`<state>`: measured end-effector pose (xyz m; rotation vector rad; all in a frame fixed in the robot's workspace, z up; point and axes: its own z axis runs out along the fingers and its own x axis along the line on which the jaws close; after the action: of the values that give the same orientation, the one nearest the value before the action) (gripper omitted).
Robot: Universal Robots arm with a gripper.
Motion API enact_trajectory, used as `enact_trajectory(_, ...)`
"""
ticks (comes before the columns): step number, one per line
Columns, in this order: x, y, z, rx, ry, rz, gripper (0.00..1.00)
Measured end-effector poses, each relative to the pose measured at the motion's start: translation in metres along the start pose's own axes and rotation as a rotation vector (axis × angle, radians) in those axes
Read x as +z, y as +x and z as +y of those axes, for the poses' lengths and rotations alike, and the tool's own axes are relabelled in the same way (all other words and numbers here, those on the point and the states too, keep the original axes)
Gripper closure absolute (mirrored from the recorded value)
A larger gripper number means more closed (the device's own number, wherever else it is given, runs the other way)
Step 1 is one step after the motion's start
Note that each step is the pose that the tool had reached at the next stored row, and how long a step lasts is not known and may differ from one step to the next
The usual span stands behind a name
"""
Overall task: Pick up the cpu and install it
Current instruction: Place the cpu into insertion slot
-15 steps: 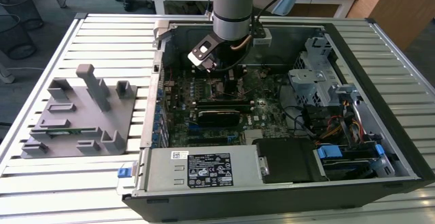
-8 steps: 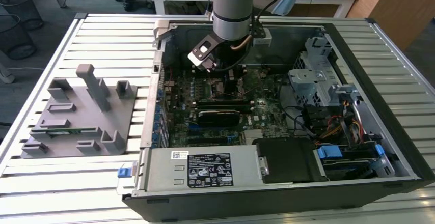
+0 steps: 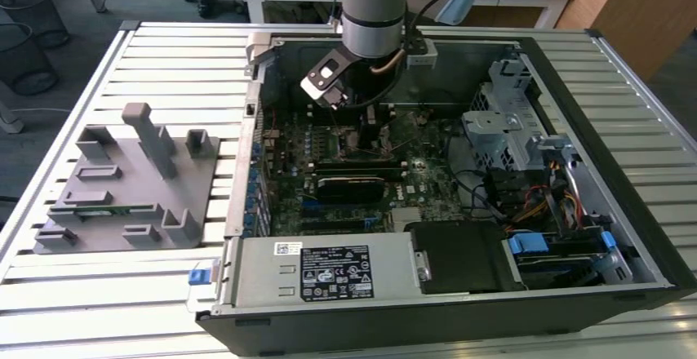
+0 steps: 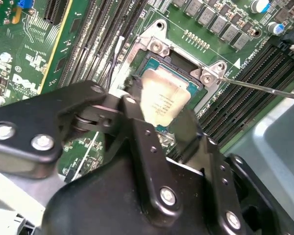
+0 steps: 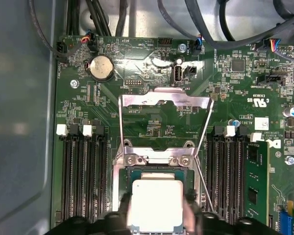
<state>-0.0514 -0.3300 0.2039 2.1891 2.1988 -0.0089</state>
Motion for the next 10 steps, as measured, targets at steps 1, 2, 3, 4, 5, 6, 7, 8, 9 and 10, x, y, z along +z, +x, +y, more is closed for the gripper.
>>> enact_trajectory(1,-0.0007,0.0,0.0,0.0,0.0,0.0,0.53)
enact_trajectory(2,-0.0013,0.0,0.0,0.0,0.0001,0.0,0.53)
enact_trajectory(3,-0.002,-0.0001,0.0001,0.0,0.0,0.0,0.53)
enact_trajectory(4,-0.0026,-0.0001,0.0001,0.0,0.0,-0.0001,0.59)
enact_trajectory(5,-0.0033,-0.0001,0.0001,0.0,0.0,0.0,0.65)
enact_trajectory(6,-0.0041,-0.0001,0.0001,0.0,0.0001,0.0,0.65)
enact_trajectory(7,-0.0048,-0.0001,0.0001,0.0,0.0,0.0,0.71)
enact_trajectory(8,-0.0054,-0.0002,0.0001,0.0,0.0,0.0,0.76)
enact_trajectory(9,-0.006,-0.0002,0.0002,0.0,0.0,0.0,0.76)
enact_trajectory(10,-0.0066,-0.0002,0.0002,0.0,0.0,0.0,0.82)
